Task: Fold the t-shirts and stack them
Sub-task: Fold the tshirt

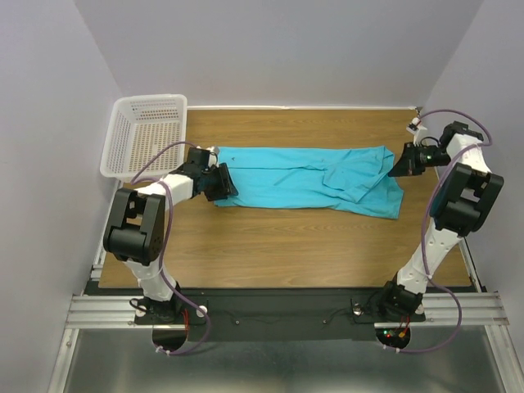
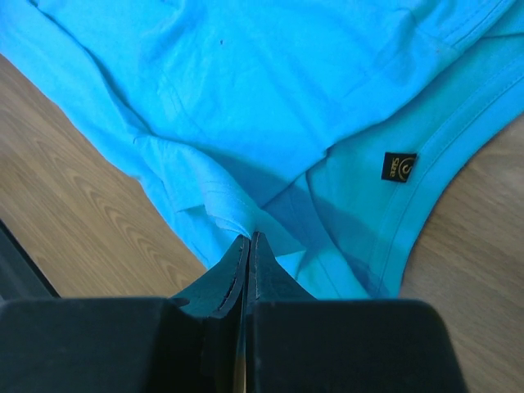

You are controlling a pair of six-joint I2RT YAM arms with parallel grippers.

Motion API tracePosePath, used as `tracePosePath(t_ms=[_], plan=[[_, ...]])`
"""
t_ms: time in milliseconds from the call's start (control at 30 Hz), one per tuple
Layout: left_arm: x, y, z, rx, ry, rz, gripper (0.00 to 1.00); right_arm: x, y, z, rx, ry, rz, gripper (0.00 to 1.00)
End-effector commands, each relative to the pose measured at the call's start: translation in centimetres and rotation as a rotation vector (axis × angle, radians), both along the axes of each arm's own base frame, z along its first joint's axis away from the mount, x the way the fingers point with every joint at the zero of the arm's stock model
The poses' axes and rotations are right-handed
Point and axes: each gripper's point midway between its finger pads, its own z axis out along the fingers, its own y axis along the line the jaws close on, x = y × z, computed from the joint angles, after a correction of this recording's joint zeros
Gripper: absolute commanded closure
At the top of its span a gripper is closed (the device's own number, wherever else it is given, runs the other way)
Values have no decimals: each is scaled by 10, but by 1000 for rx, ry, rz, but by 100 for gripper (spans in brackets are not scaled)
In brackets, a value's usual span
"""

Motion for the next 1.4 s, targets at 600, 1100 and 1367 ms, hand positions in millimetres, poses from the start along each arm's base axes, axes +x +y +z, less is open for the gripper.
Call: tracePosePath(t_ms=[600,1100,1367], plan=[[15,12,-27,75,34,55,45,50,-5,25,27,-85,-105,99],[12,14,-36,92,63,57,46,73,34,37,-6,-108,-33,99],[11,15,-39,96,78,60,46,82,56,40,-39,-118,8,99]])
